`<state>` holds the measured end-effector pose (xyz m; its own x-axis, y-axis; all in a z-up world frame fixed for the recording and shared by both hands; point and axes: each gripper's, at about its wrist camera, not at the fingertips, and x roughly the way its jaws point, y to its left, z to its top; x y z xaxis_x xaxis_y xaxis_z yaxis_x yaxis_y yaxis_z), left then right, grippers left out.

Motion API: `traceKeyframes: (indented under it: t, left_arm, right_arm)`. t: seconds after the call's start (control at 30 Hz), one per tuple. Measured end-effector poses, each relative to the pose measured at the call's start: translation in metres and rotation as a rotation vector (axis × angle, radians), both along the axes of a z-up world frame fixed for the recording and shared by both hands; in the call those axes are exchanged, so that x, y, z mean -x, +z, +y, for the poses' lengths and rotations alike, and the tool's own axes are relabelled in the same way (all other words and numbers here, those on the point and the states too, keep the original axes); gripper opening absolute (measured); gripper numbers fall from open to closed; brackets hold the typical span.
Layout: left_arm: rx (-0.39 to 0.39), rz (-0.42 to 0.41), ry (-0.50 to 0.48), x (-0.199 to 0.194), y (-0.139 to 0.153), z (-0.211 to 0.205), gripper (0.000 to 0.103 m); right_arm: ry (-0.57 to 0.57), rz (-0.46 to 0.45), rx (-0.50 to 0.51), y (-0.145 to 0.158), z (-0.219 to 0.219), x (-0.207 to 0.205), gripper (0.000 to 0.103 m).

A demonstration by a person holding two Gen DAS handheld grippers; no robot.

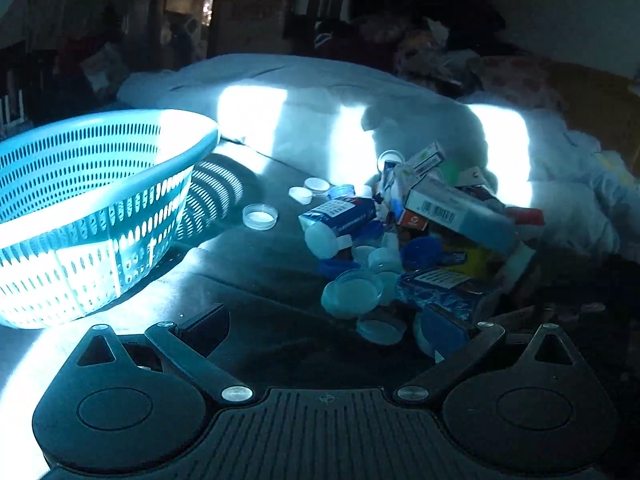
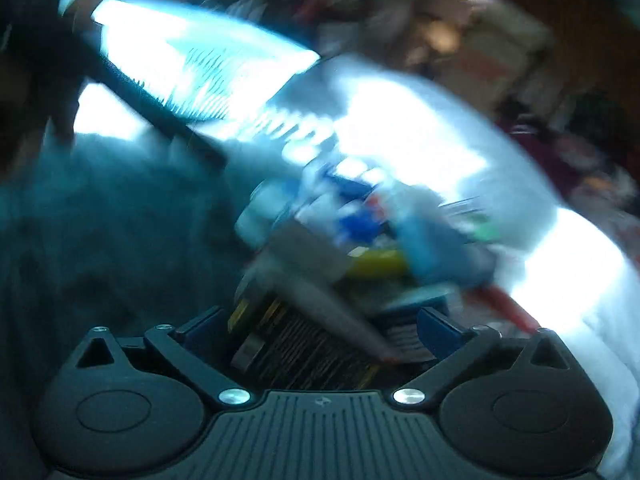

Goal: Organize objects
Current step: 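Grasp the black box with the right tool while the left tool grasps a dark blue box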

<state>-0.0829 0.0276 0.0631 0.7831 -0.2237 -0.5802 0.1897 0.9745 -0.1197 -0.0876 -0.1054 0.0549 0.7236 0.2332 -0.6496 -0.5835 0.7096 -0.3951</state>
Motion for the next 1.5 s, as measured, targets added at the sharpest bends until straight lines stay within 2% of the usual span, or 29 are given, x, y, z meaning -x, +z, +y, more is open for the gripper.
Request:
traceKeyframes:
  t: [0.07, 0.17, 0.2, 0.23, 0.3, 0.33, 0.37, 0.43, 0.5, 0.53, 0.57, 0.63, 0.7, 0.77, 0.8, 0.83, 0.9, 0.97, 1.0, 1.07, 1.13, 1.17, 1.2, 1.27, 1.37, 1.47, 1.5]
  left_arm:
    - [0.012, -0.002, -0.011, -0.001, 0.003, 0.003, 0.103]
    - [0.059, 0.004, 0.0, 0.0, 0.004, 0.009, 0.103]
    - [0.075, 0.012, 0.001, -0.001, 0.003, 0.01, 0.103]
    - [0.086, 0.017, -0.002, -0.001, 0.002, 0.01, 0.103]
    - [0.086, 0.015, -0.004, -0.001, 0.0, 0.008, 0.103]
    - [0.085, 0.014, -0.002, -0.001, -0.002, 0.007, 0.103]
    - [0.089, 0.015, -0.001, 0.0, -0.003, 0.007, 0.103]
    - [0.102, 0.016, -0.003, 0.001, -0.004, 0.006, 0.103]
    - [0.111, 0.014, -0.011, 0.002, -0.003, 0.005, 0.103]
    - [0.117, 0.011, -0.013, 0.002, -0.002, 0.003, 0.103]
    - [0.129, 0.008, -0.014, 0.001, -0.001, 0.001, 0.103]
    - [0.154, 0.021, -0.032, -0.004, 0.0, -0.008, 0.103]
    - [0.167, 0.03, -0.064, -0.009, 0.0, -0.021, 0.103]
    - [0.186, 0.031, -0.086, -0.013, -0.001, -0.032, 0.103]
    - [0.196, 0.045, -0.092, -0.017, -0.003, -0.037, 0.103]
    - [0.209, 0.065, -0.118, -0.021, -0.005, -0.042, 0.103]
    - [0.224, 0.071, -0.212, -0.026, -0.006, -0.057, 0.103]
    - [0.177, 0.06, -0.264, -0.03, -0.007, -0.072, 0.103]
    - [0.109, 0.06, -0.243, -0.034, -0.01, -0.078, 0.103]
    - [-0.031, 0.078, -0.114, -0.042, -0.019, -0.074, 0.103]
    - [-0.032, 0.104, -0.024, -0.044, -0.024, -0.049, 0.101]
    - [-0.064, 0.105, 0.051, -0.042, -0.025, -0.038, 0.1]
    - [-0.065, 0.097, 0.083, -0.038, -0.024, -0.027, 0.1]
    - [-0.002, 0.079, 0.058, -0.028, -0.022, -0.01, 0.101]
    - [0.006, 0.021, 0.023, -0.021, -0.017, -0.012, 0.103]
    - [0.097, 0.039, 0.047, -0.04, -0.012, -0.013, 0.103]
    - [0.103, 0.04, 0.047, -0.047, -0.012, -0.019, 0.103]
  right_arm:
    - [0.081, 0.045, 0.047, -0.008, 0.001, -0.002, 0.097]
    - [0.146, 0.054, 0.085, -0.013, -0.001, 0.001, 0.097]
    - [0.155, 0.066, 0.095, -0.011, -0.003, 0.002, 0.092]
    - [0.157, 0.08, 0.097, -0.007, -0.002, 0.001, 0.074]
    - [0.122, 0.124, 0.076, 0.001, -0.002, 0.003, 0.057]
    - [0.109, 0.134, 0.047, 0.002, -0.002, -0.001, 0.035]
    - [0.088, 0.172, 0.001, 0.007, -0.005, 0.002, 0.034]
    - [-0.003, 0.205, -0.102, 0.016, -0.014, 0.005, 0.034]
    - [-0.136, 0.312, -0.339, 0.028, -0.034, 0.002, 0.035]
    - [-0.182, 0.339, -0.418, 0.029, -0.043, 0.002, 0.034]
    - [-0.224, 0.33, -0.448, 0.027, -0.048, 0.003, 0.035]
    - [-0.299, 0.302, -0.449, 0.014, -0.053, 0.004, 0.053]
    - [-0.331, 0.348, -0.514, -0.001, -0.061, 0.004, 0.06]
    - [-0.326, 0.324, -0.524, -0.007, -0.064, 0.011, 0.055]
    - [-0.329, 0.305, -0.513, -0.008, -0.064, 0.011, 0.046]
    - [-0.336, 0.296, -0.531, -0.009, -0.068, 0.012, 0.042]
    - [-0.351, 0.312, -0.641, -0.014, -0.082, 0.009, 0.042]
    - [-0.37, 0.312, -0.723, -0.02, -0.094, 0.01, 0.042]
    - [-0.378, 0.308, -0.75, -0.021, -0.098, 0.011, 0.042]
    - [-0.385, 0.303, -0.786, -0.024, -0.099, 0.012, 0.043]
    - [-0.389, 0.298, -0.798, -0.024, -0.099, 0.012, 0.047]
    - [-0.388, 0.289, -0.798, -0.023, -0.098, 0.014, 0.05]
    - [-0.391, 0.276, -0.795, -0.023, -0.097, 0.014, 0.057]
    - [-0.377, 0.24, -0.801, -0.015, -0.098, 0.022, 0.065]
    - [-0.328, 0.182, -0.788, -0.002, -0.096, 0.032, 0.074]
    - [-0.306, 0.128, -0.752, 0.009, -0.095, 0.043, 0.079]
    - [-0.303, 0.127, -0.751, 0.01, -0.096, 0.044, 0.081]
